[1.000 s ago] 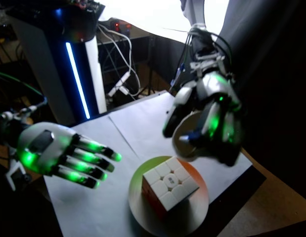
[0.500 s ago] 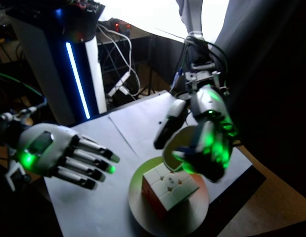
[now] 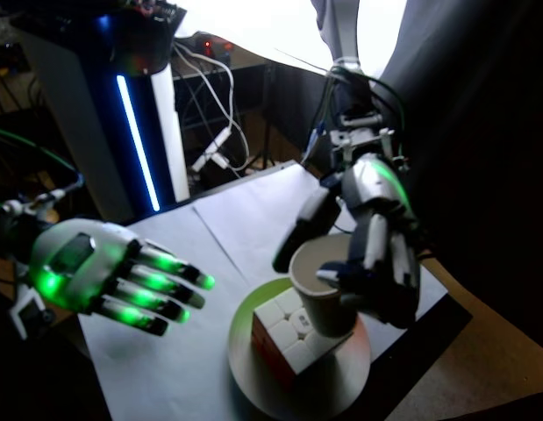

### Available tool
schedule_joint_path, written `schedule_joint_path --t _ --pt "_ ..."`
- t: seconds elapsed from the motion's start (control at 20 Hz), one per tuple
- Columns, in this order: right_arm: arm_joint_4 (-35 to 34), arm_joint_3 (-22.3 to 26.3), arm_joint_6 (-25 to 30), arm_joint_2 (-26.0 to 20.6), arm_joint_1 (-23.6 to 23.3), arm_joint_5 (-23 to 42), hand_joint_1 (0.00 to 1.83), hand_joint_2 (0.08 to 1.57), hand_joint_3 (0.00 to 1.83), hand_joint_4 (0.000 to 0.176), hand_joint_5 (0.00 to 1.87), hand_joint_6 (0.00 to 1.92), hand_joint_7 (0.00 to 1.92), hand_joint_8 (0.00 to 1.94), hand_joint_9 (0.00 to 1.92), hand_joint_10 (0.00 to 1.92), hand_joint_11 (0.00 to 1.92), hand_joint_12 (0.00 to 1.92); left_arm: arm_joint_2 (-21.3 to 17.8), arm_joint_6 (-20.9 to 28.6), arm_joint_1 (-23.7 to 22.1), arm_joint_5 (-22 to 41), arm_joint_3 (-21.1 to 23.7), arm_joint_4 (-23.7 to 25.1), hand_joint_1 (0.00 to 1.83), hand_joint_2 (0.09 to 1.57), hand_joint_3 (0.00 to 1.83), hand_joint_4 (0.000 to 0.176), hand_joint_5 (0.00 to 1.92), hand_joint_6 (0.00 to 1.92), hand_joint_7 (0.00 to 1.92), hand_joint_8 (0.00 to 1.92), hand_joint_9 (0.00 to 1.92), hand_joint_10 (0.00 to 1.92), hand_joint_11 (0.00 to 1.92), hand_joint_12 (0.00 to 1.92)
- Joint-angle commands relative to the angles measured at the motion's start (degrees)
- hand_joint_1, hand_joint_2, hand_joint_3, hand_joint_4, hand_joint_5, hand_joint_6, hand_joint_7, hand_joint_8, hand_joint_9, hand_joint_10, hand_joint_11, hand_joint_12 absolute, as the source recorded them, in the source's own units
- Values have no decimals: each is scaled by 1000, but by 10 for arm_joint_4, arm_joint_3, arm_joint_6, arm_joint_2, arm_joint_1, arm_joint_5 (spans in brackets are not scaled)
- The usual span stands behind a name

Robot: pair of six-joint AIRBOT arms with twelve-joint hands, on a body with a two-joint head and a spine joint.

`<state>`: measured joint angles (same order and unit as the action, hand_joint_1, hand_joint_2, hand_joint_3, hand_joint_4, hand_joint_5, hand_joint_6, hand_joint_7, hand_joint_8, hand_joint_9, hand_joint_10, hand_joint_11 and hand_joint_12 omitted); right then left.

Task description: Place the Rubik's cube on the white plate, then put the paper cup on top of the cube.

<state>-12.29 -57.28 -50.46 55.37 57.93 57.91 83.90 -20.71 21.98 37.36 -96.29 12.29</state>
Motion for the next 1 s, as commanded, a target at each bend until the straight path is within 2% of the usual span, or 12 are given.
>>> schedule_joint_path --t 0.0,0.1,0.15,0.25,0.3,0.35,0.45,0.55,0.65,0.75,0.85,0.95 --pt "5 -2 1 1 -3 71 770 1252 1 0 0 918 19 1082 6 1326 0 1627 3 6 -3 69 -2 -14 1347 876 636 0 214 1921 78 1901 189 1921 419 1921" --pt "5 -2 1 1 -3 71 771 1244 0 0 0 943 27 1090 4 1338 0 1697 7 12 1 69 -7 -16 1330 1018 418 0 217 1897 202 1876 250 1921 472 1921" --pt "5 -2 1 1 -3 71 797 1239 0 0 0 958 58 1026 19 1294 0 1645 8 15 3 69 -9 -16 1265 1242 221 0 222 1838 514 1750 360 1921 602 1921" --pt "5 -2 1 1 -3 71 774 1241 0 0 0 960 62 1014 17 1323 0 1674 9 16 3 69 -9 -16 1262 1290 124 0 225 1860 530 1732 404 1921 681 1921" --pt "5 -2 1 1 -3 71 789 1233 0 0 0 990 51 1045 11 1376 0 1743 9 16 3 69 -10 -16 1004 1403 70 18 472 1819 413 1838 309 1921 548 1921" --pt "5 -2 1 1 -3 71 792 1236 0 0 0 980 39 1073 1 1397 0 1772 10 17 3 69 -10 -16 1200 1352 63 0 290 1874 484 1784 333 1921 593 1921" --pt "5 -2 1 1 -3 71 765 1241 2 0 0 918 35 1056 2 1357 0 1690 11 18 4 68 -11 -16 1300 1189 0 9 194 1797 81 1685 71 1806 43 1921" --pt "5 -2 1 1 -3 71 745 1242 2 0 0 931 44 1042 4 1335 0 1667 12 21 6 67 -14 -16 1289 1201 0 0 182 1681 104 1555 78 1701 29 1921" --pt "5 -2 1 1 -3 71 763 1245 1 0 0 941 32 1073 14 1352 0 1698 13 22 6 67 -14 -16 1328 1206 0 0 173 1719 73 1701 136 1864 180 1921" --pt "5 -2 1 1 -3 71 754 1238 0 0 0 932 55 1045 12 1322 0 1670 13 23 6 67 -15 -16 1292 1190 0 12 165 1597 105 1438 39 1627 0 1921" --pt "5 -2 1 1 -3 71 747 1232 0 0 0 946 48 1070 8 1342 0 1686 14 24 7 67 -15 -16 1328 1191 0 0 158 1602 105 1487 48 1699 0 1921" --pt "5 -2 1 1 -3 71 747 1231 0 0 0 962 47 1088 22 1364 0 1716 14 25 7 67 -16 -16 1339 1258 0 46 123 1672 21 1566 1 1771 1 1921"
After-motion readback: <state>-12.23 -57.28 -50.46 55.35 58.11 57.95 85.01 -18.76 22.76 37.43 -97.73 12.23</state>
